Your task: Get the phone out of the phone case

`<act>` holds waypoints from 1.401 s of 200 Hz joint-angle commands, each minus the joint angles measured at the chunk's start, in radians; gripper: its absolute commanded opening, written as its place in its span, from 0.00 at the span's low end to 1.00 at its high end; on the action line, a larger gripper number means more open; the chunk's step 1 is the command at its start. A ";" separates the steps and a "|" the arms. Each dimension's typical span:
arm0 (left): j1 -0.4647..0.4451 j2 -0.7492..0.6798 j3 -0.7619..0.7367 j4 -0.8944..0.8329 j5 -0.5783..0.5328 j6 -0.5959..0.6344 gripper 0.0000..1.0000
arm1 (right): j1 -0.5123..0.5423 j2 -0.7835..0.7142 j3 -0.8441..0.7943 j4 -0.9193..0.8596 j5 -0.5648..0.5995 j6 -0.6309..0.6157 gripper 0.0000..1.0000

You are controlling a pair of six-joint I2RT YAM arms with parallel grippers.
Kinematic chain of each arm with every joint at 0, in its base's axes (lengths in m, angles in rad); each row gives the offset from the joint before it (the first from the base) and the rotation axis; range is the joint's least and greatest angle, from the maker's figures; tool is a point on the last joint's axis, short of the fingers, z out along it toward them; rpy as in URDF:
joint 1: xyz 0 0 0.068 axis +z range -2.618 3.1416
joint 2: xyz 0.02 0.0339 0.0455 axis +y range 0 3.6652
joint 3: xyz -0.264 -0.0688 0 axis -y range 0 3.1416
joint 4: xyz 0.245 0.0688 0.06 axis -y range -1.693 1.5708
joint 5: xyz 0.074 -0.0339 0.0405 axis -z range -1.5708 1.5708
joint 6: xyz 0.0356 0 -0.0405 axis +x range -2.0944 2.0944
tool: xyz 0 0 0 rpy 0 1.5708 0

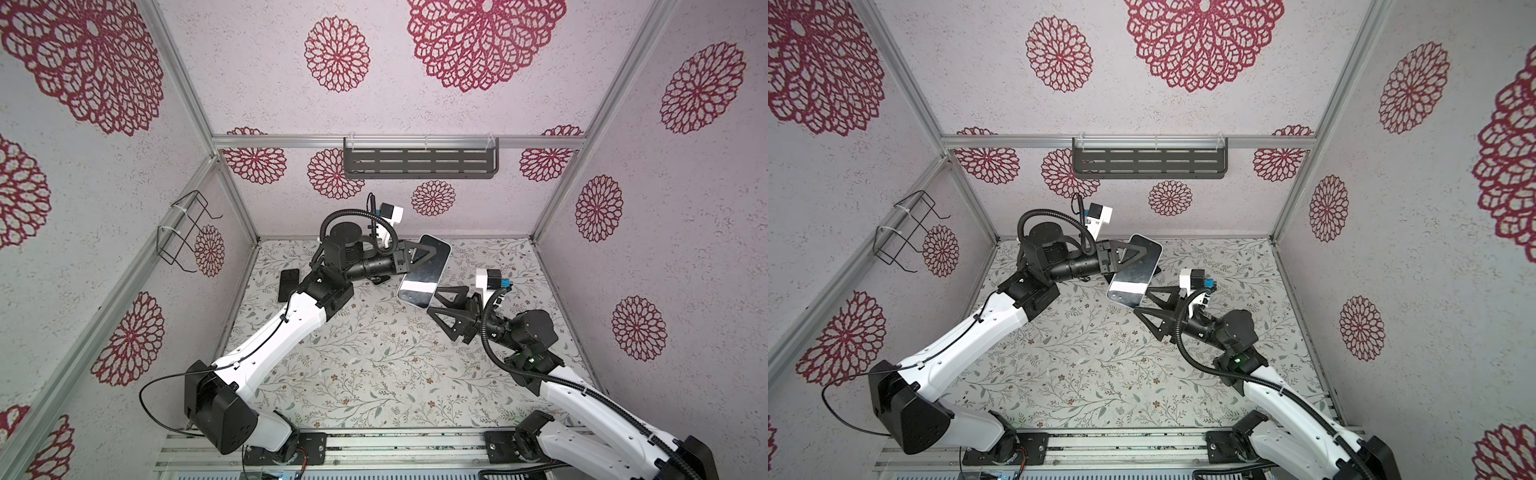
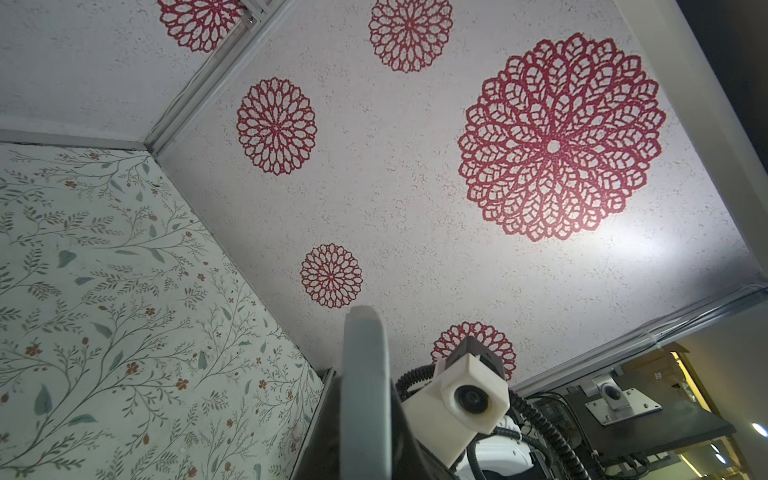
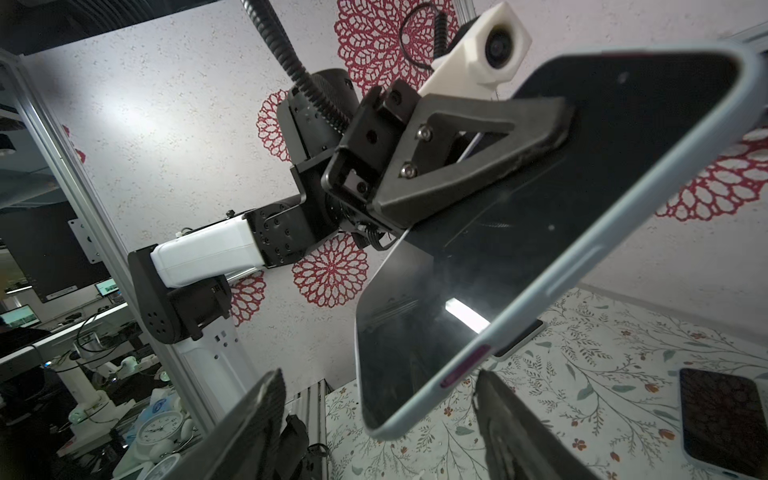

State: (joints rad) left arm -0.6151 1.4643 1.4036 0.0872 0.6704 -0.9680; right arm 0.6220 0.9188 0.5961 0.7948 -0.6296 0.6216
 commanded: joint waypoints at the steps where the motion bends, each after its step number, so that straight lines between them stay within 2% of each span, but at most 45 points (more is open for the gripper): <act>1: 0.009 -0.037 0.024 0.073 0.004 0.024 0.00 | 0.012 0.005 0.019 0.054 -0.037 0.033 0.71; 65: 0.010 -0.024 0.028 0.090 0.024 -0.001 0.00 | 0.015 0.018 0.014 0.076 -0.050 0.027 0.46; 147: 0.005 0.001 0.018 0.160 0.046 -0.057 0.00 | 0.015 0.044 0.025 0.110 -0.050 0.035 0.32; 228: -0.019 0.011 0.006 0.185 0.059 -0.062 0.00 | 0.015 0.068 0.039 0.127 -0.053 0.043 0.26; 280: -0.032 0.021 0.003 0.220 0.065 -0.097 0.00 | 0.013 0.087 0.032 0.159 -0.045 0.040 0.10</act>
State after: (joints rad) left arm -0.6220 1.4807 1.4033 0.2352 0.7280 -1.0187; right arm 0.6338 0.9970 0.5964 0.8898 -0.6960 0.6823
